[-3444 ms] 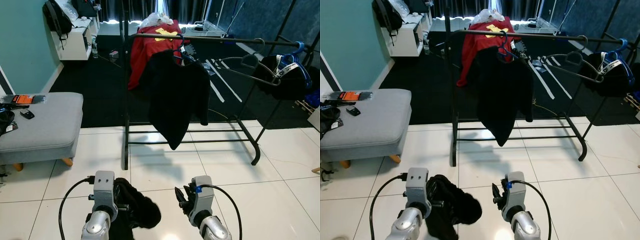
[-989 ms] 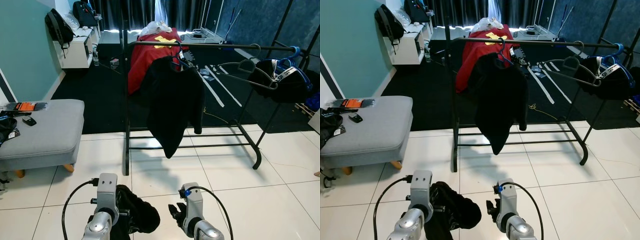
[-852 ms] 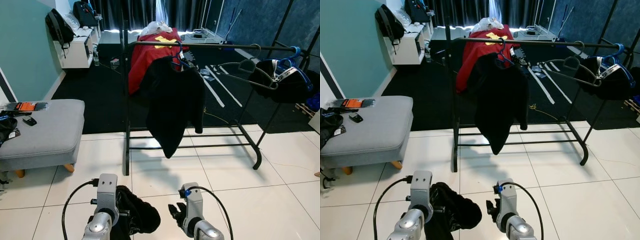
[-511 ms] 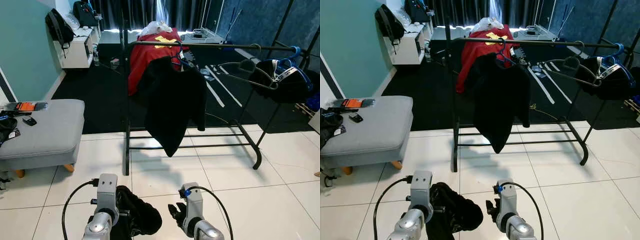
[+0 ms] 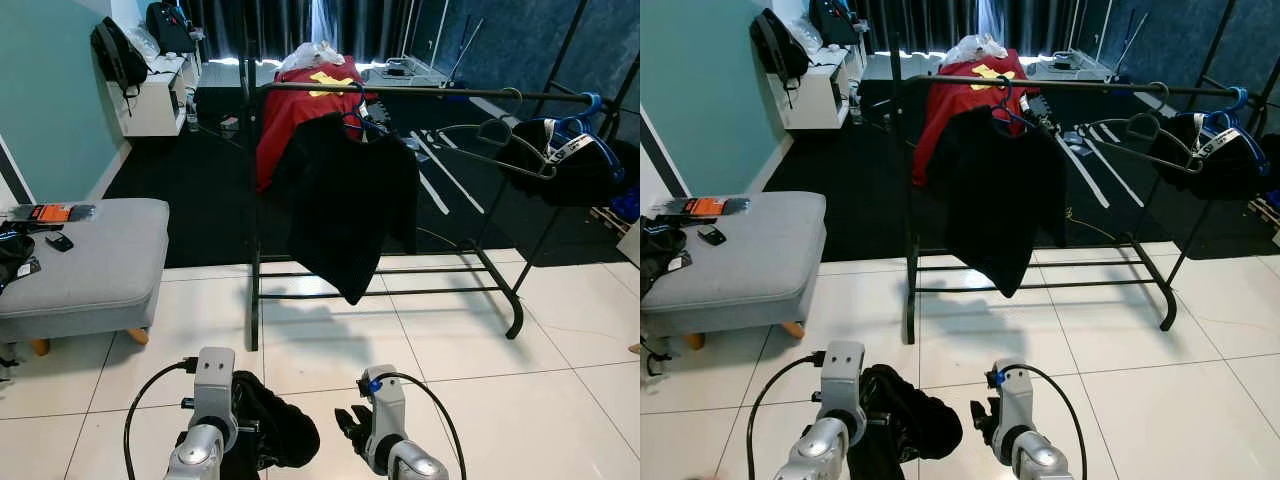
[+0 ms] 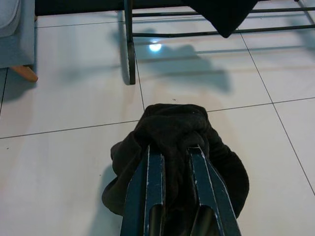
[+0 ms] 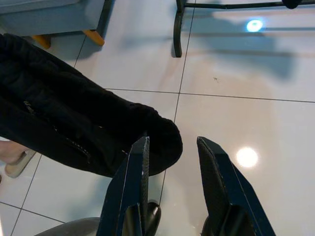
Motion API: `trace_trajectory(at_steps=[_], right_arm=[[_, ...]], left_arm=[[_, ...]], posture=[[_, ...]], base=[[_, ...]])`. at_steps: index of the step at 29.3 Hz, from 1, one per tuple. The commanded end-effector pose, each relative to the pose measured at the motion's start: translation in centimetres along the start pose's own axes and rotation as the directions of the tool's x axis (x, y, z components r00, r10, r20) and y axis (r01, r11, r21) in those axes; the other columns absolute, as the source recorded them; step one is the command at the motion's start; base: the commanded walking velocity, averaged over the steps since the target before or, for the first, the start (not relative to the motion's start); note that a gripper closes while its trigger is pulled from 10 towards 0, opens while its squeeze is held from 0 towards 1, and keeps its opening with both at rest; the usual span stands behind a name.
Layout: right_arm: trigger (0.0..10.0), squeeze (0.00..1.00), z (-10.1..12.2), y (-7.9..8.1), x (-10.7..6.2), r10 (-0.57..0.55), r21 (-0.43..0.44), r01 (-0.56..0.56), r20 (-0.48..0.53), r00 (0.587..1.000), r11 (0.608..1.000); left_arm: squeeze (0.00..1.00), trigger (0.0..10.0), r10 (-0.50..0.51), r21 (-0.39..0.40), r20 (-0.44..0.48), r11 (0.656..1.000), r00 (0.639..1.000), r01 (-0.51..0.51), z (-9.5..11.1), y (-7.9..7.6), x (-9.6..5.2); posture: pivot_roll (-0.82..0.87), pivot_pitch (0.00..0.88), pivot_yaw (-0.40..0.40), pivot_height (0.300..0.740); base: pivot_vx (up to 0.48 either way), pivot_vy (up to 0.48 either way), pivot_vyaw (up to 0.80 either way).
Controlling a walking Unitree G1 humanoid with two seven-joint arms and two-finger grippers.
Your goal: Hang hanger
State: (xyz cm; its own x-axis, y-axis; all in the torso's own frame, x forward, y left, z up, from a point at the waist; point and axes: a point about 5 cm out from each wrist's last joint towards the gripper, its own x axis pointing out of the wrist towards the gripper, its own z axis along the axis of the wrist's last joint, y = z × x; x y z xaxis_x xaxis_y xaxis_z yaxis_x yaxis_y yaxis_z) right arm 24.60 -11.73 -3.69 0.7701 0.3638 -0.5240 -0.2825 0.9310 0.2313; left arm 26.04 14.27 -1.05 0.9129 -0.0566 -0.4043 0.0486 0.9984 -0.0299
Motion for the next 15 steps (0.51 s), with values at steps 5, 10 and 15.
trace_trajectory(at_steps=[5, 10, 15], right_arm=[[10.0, 0.0, -0.03, 0.04, 0.04, -0.002, 0.008, 0.002, 0.0, 1.0, 1.0], [10.0, 0.0, 0.09, 0.11, 0.1, 0.005, 0.02, -0.005, 0.006, 1.0, 1.0], [10.0, 0.0, 0.12, 0.14, 0.11, 0.01, 0.029, -0.011, 0.008, 1.0, 1.0]], left_arm=[[0.0, 10.0, -0.01, 0.023, 0.02, 1.0, 1.0, 0.009, 0.43, 0.08, 0.15], [0.0, 10.0, -0.013, 0.026, 0.02, 1.0, 1.0, 0.012, 0.44, 0.07, 0.16], [0.0, 10.0, -0.016, 0.029, 0.021, 0.999, 1.0, 0.016, 0.46, 0.02, 0.17]], posture=[[0.07, 0.012, -0.044, 0.74], [0.06, 0.005, -0.041, 0.74], [0.06, 0.005, -0.041, 0.74]], base=[[0.0, 0.0, 0.0], [0.0, 0.0, 0.0], [0.0, 0.0, 0.0]])
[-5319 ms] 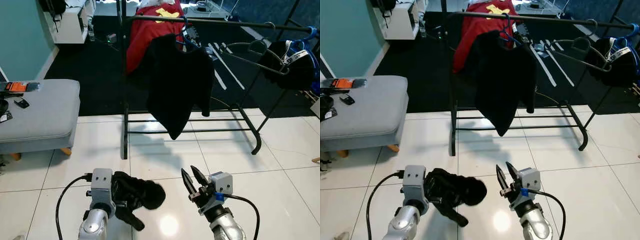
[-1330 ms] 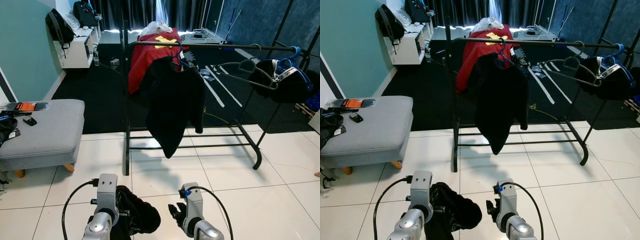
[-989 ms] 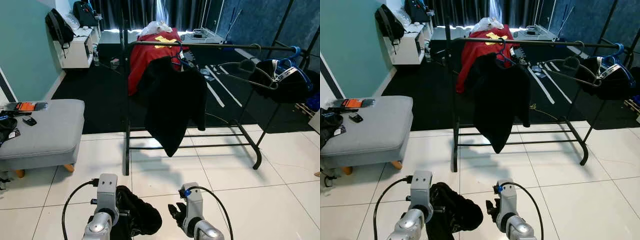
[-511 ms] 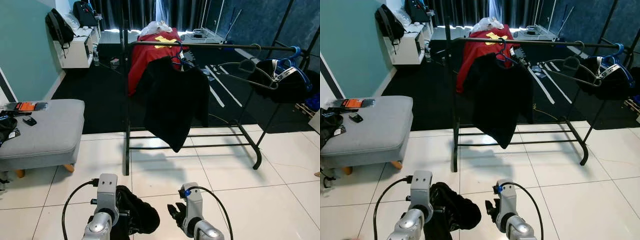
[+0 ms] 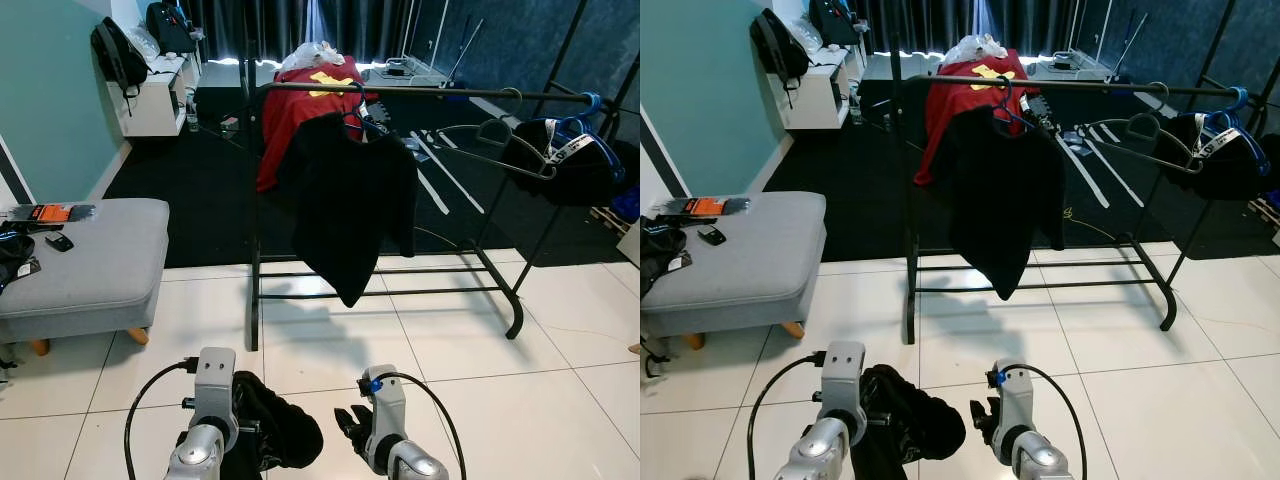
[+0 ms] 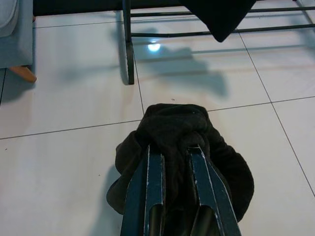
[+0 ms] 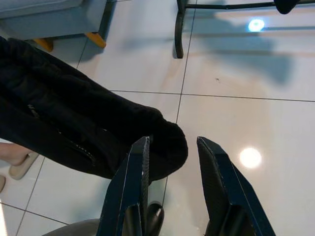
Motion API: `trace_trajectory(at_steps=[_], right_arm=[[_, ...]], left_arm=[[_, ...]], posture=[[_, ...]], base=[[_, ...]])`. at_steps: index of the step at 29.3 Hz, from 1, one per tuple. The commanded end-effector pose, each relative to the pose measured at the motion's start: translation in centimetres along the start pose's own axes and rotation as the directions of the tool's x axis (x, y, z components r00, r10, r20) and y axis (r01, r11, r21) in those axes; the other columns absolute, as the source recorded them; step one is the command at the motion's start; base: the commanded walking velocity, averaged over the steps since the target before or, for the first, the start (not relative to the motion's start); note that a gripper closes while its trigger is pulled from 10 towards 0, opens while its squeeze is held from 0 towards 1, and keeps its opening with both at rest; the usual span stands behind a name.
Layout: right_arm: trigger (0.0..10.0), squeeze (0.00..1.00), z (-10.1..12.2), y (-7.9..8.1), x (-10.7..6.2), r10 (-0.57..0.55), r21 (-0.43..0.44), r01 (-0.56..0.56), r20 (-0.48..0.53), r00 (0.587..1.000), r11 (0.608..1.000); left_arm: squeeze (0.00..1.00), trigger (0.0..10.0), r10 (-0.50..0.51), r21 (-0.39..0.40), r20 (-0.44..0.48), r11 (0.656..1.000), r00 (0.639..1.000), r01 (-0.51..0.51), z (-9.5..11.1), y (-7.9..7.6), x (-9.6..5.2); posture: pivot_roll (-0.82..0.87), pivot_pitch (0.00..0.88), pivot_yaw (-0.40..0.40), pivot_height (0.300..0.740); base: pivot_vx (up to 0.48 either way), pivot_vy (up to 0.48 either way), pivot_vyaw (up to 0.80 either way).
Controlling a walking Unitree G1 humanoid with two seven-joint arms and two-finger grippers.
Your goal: Hang hanger
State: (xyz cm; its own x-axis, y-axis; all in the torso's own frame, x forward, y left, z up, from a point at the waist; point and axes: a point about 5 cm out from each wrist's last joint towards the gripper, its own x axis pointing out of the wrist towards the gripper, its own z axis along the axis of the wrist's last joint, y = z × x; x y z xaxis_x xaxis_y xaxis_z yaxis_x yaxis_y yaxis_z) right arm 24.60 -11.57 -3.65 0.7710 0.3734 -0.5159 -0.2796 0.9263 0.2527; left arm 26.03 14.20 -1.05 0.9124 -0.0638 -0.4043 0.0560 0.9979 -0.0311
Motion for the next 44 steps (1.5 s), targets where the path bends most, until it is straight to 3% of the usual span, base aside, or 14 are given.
trace_trajectory(at_steps=[1, 18, 25, 28, 34, 44], right_arm=[[10.0, 0.0, 0.2, 0.0, 0.1, 0.002, 0.012, -0.002, 0.003, 1.0, 1.0], [10.0, 0.0, 1.2, 0.2, 0.7, -0.005, 0.018, 0.005, -0.001, 1.0, 1.0], [10.0, 0.0, 0.5, 0.6, 0.5, 0.017, 0.019, -0.017, -0.006, 1.0, 1.0], [10.0, 0.0, 0.9, 0.5, 0.6, 0.005, -0.059, -0.006, -0.009, 1.0, 0.998], [10.0, 0.0, 0.5, 1.2, 0.7, 0.054, -0.031, -0.055, -0.02, 0.998, 0.998], [10.0, 0.0, 1.6, 0.8, 0.9, 0.048, -0.068, -0.048, -0.001, 0.999, 0.997]], left_arm=[[0.0, 10.0, -0.01, 0.028, 0.021, 1.0, 1.0, 0.009, 0.5, 0.1, 0.2], [0.0, 10.0, 0.001, 0.026, 0.03, 1.0, 1.0, -0.002, 1.6, 0.5, 1.0], [0.0, 10.0, 0.002, 0.016, 0.01, 1.0, 1.0, -0.003, 1.0, 0.4, 0.7], [0.0, 10.0, -0.008, 0.016, 0.013, 1.0, 1.0, 0.008, 1.0, 0.3, 0.7], [0.0, 10.0, -0.006, 0.015, 0.0, 1.0, 1.0, 0.006, 0.3, 0.2, 0.2], [0.0, 10.0, -0.012, 0.001, 0.0, 1.0, 1.0, 0.012, 0.3, -0.2, 0.3]], posture=[[0.06, 0.003, -0.041, 0.74], [0.05, 0.019, -0.026, 0.74], [0.05, 0.034, -0.008, 0.74], [0.05, 0.052, -0.005, 0.74], [0.06, 0.059, -0.012, 0.74], [0.04, 0.067, -0.009, 0.74]], base=[[0.0, 0.0, 0.0], [0.0, 0.0, 0.0], [0.0, 0.0, 0.0], [0.0, 0.0, 0.0], [0.0, 0.0, 0.0], [0.0, 0.0, 0.0]])
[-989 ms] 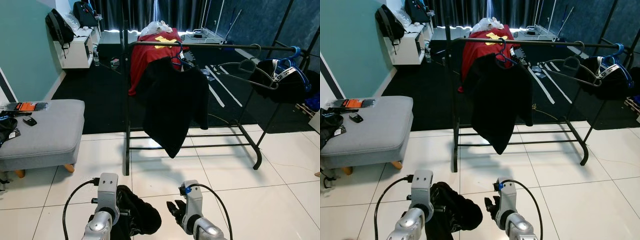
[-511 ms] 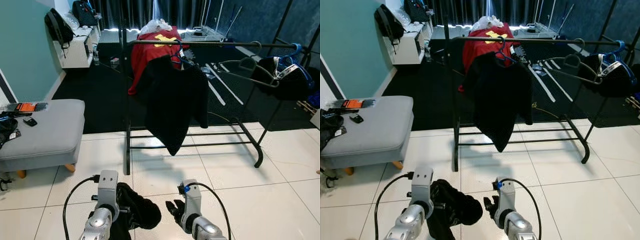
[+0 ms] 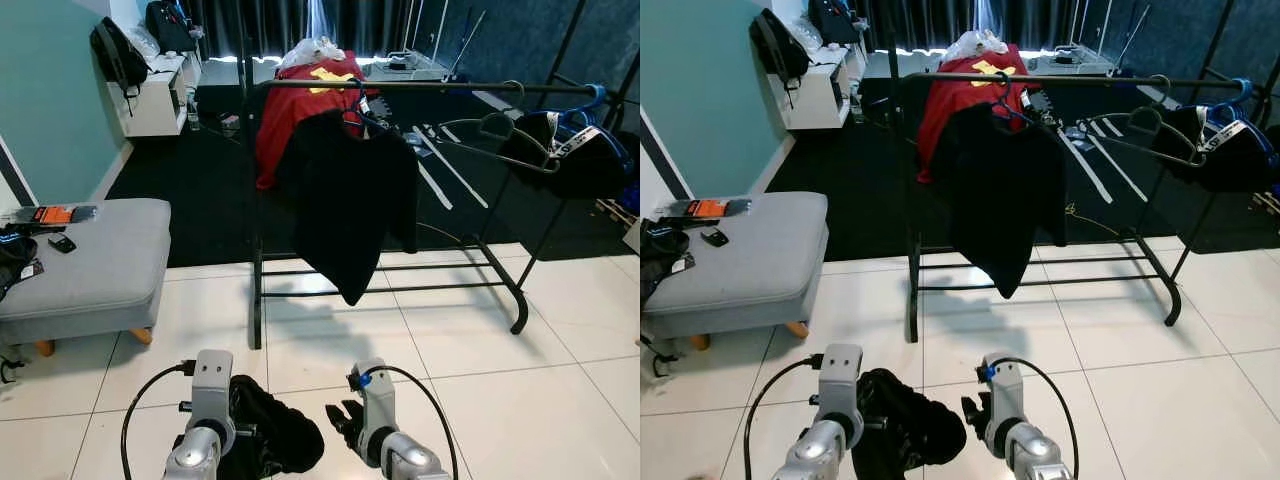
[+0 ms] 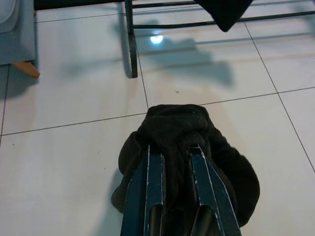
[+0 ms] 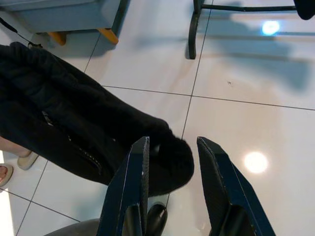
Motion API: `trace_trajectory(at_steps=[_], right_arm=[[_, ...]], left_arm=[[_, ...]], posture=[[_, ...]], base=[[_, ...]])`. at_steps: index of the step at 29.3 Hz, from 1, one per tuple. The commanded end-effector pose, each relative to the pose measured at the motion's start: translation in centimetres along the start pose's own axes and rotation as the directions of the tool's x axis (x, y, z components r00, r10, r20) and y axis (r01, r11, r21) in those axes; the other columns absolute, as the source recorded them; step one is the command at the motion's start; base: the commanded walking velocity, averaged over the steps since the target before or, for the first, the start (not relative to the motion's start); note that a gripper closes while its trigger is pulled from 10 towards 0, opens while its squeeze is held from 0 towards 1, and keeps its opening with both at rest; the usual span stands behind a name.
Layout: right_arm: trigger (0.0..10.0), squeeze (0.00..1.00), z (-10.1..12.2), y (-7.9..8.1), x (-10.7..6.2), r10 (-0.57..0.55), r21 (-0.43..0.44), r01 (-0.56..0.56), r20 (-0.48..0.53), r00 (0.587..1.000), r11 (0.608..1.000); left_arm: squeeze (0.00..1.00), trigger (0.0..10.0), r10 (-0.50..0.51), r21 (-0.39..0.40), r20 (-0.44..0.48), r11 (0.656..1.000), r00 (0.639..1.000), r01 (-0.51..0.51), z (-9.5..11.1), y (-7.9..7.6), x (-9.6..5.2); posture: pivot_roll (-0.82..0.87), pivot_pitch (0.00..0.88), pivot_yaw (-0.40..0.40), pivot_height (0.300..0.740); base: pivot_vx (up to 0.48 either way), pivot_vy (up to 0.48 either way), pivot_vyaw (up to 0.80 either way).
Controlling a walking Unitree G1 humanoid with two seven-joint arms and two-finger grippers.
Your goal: Hang hanger
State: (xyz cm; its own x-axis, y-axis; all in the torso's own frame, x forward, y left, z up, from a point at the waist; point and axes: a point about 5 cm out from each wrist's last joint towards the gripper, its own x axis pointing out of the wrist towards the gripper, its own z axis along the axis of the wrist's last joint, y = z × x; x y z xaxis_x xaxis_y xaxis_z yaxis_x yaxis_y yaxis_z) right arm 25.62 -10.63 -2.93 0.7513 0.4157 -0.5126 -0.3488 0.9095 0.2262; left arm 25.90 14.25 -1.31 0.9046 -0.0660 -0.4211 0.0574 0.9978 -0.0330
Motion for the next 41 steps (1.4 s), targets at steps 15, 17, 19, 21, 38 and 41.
trace_trajectory(at_steps=[15, 17, 19, 21, 38, 41], right_arm=[[10.0, 0.0, 0.2, -0.8, -0.2, -0.034, 0.019, 0.033, 0.007, 0.999, 0.999], [10.0, 0.0, -0.3, -0.9, -0.4, -0.049, 0.034, 0.049, -0.001, 0.999, 0.998], [10.0, 0.0, -0.6, -1.1, -0.6, -0.057, 0.048, 0.057, -0.004, 0.998, 0.997], [10.0, 0.0, -0.8, -1.3, -0.7, -0.068, 0.061, 0.068, -0.008, 0.998, 0.996], [10.0, 0.0, -1.6, -1.6, -1.0, -0.062, 0.085, 0.067, -0.054, 0.997, 0.994], [10.0, 0.0, -1.5, -1.6, -0.9, -0.056, 0.094, 0.061, -0.056, 0.997, 0.994]], left_arm=[[0.0, 10.0, -0.037, 0.025, 0.016, 0.999, 0.999, 0.037, 1.2, -0.7, 1.0], [0.0, 10.0, -0.035, 0.029, 0.017, 0.999, 0.999, 0.034, 1.3, -0.6, 1.0], [0.0, 10.0, -0.032, 0.03, 0.015, 0.999, 0.999, 0.031, 1.3, -0.5, 0.9], [0.0, 10.0, -0.025, 0.026, 0.013, 0.999, 1.0, 0.025, 1.3, -0.3, 0.9], [0.0, 10.0, 0.008, 0.013, 0.007, 1.0, 1.0, -0.008, 1.2, 0.2, 1.0], [0.0, 10.0, 0.01, 0.013, 0.006, 1.0, 1.0, -0.01, 1.3, 0.2, 1.1]], posture=[[0.0, 0.045, 0.023, 0.74], [0.0, 0.039, 0.024, 0.74], [0.0, 0.03, 0.023, 0.74], [0.01, 0.024, 0.021, 0.74], [0.02, 0.007, -0.007, 0.74], [0.02, 0.004, -0.008, 0.74]], base=[[0.0, 0.0, 0.0], [0.0, 0.0, 0.0], [0.0, 0.0, 0.0], [0.0, 0.0, 0.0], [0.0, 0.0, 0.0], [0.0, 0.0, 0.0]])
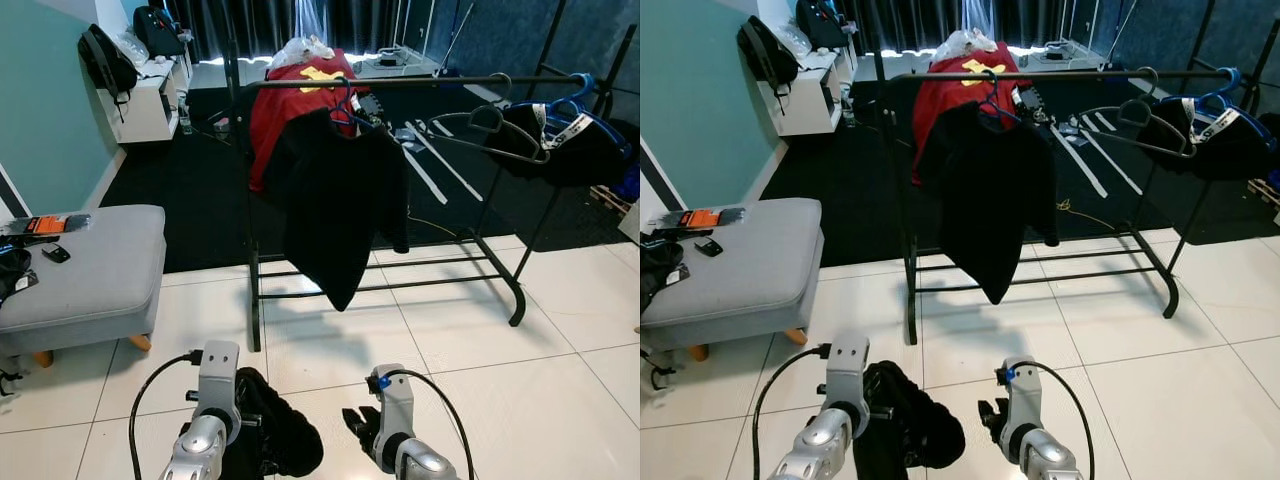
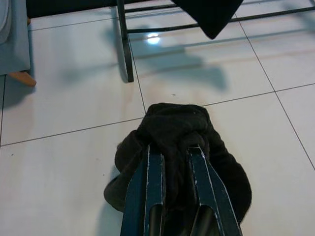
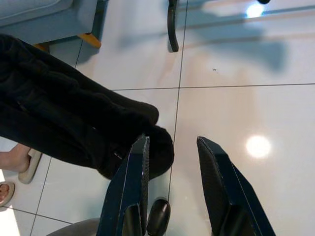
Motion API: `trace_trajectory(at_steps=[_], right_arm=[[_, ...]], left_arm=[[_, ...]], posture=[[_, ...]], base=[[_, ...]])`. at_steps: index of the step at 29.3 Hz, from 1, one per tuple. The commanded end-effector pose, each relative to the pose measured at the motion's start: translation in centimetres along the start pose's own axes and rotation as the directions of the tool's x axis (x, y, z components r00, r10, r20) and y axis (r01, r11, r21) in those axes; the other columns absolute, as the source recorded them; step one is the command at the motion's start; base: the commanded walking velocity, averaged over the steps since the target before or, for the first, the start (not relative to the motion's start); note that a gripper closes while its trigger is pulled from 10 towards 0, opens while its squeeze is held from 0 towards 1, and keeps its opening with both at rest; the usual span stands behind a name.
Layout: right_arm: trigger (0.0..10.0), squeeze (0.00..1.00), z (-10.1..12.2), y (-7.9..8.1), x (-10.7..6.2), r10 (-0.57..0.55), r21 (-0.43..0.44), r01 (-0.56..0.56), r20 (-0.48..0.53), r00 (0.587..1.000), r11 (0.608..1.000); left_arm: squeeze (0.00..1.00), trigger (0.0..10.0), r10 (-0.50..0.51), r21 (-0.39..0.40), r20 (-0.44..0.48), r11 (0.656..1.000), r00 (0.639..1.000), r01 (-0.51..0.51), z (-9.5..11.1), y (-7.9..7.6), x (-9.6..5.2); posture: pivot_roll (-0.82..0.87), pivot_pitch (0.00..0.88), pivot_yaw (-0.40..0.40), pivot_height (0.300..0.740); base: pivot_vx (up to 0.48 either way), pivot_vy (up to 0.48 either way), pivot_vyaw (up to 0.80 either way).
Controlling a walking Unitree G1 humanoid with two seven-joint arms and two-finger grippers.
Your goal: Hang hanger
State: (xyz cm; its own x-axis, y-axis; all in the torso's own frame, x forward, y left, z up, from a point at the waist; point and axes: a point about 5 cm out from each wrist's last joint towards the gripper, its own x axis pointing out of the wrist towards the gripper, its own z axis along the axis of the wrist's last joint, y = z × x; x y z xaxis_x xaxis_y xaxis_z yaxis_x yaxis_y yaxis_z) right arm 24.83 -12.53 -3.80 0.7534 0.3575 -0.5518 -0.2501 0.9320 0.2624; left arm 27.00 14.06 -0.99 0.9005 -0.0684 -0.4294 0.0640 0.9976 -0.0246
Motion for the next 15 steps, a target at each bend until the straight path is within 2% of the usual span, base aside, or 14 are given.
trace_trajectory(at_steps=[1, 15], right_arm=[[10.0, 0.0, -0.34, 0.05, 0.0, 0.005, 0.009, -0.005, -0.025, 1.0, 1.0], [10.0, 0.0, -0.18, 0.13, 0.15, -0.005, 0.035, 0.006, -0.024, 1.0, 0.999]], left_arm=[[0.0, 10.0, 0.012, 0.002, 0.015, 1.0, 1.0, -0.012, 0.53, 0.35, 0.22], [0.0, 10.0, 0.023, 0.003, 0.019, 1.0, 1.0, -0.023, 1.12, 0.69, 0.6]], posture=[[0.02, 0.004, -0.008, 0.74], [0.02, 0.0, 0.003, 0.74]], base=[[0.0, 0.0, 0.0], [0.0, 0.0, 0.0]])
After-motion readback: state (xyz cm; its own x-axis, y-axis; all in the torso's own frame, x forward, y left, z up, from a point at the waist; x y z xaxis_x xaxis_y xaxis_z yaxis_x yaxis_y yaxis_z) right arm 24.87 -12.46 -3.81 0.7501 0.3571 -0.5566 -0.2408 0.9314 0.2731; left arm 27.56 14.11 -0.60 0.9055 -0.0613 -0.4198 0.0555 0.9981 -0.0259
